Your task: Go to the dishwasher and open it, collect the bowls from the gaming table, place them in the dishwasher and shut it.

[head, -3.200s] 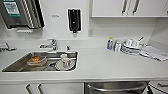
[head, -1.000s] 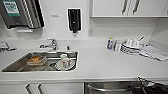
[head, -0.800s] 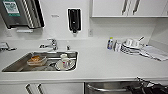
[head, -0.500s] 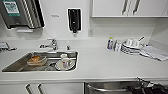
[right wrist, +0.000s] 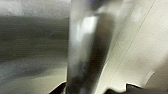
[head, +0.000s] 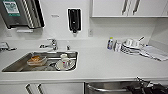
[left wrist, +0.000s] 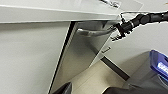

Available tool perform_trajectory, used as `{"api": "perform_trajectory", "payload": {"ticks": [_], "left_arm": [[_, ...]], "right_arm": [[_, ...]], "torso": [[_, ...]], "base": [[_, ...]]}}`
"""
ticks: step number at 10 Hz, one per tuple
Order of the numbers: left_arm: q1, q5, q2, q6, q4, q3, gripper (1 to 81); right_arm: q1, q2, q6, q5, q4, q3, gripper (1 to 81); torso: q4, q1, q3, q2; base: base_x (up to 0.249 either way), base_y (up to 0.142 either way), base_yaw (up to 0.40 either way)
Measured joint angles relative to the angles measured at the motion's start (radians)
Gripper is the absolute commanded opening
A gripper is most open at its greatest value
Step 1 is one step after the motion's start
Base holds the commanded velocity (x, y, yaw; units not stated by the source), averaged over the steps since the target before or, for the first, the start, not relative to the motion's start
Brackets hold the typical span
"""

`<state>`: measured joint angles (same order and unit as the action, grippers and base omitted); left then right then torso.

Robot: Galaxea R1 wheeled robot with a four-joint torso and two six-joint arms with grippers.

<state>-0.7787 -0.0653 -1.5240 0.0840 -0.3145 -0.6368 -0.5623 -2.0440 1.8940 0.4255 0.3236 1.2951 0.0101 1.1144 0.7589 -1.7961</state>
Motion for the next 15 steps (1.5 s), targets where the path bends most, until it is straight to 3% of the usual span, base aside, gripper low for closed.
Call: {"api": "perform_trajectory", "payload": {"ticks": [6,15], "left_arm": [[0.0,0.0,0.0,0.0,0.0,-0.001,81.1],[0.0,0.001,0.0,0.0,0.0,-0.001,81.1]], "right_arm": [[-0.026,0.003,0.0,-0.017,0.07,0.003,81.1],[-0.057,0.016,-0.019,-0.062,0.086,0.001,81.1]], "torso": [[0.0,0.0,0.0,0.0],[0.0,0.0,-0.001,0.0]], "base": [[0.0,0.0,0.0],[0.0,0.0,0.0]]}}
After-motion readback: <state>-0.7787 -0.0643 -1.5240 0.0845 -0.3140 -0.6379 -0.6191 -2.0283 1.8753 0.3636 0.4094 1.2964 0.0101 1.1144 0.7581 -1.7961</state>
